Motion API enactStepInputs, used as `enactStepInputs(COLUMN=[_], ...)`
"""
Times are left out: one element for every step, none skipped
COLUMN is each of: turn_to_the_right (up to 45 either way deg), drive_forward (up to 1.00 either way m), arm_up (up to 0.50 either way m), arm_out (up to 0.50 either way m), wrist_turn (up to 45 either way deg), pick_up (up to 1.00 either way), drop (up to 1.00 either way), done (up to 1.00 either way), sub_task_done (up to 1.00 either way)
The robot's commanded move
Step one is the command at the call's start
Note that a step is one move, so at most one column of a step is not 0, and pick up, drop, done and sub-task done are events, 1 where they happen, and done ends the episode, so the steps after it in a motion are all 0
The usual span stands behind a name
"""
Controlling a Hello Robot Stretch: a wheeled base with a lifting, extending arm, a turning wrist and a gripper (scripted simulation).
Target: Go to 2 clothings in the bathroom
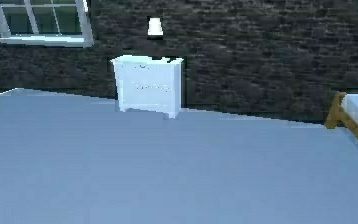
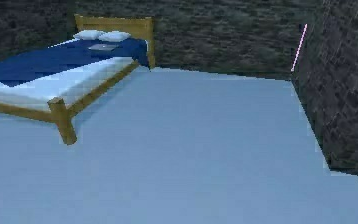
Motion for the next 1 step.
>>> enactStepInputs(turn_to_the_right=[-45.0], drive_forward=[0.0], arm_up=[0.0], arm_out=[0.0], wrist_turn=[0.0], pick_up=[0.0], drop=[0.0], done=[0.0], sub_task_done=[0.0])
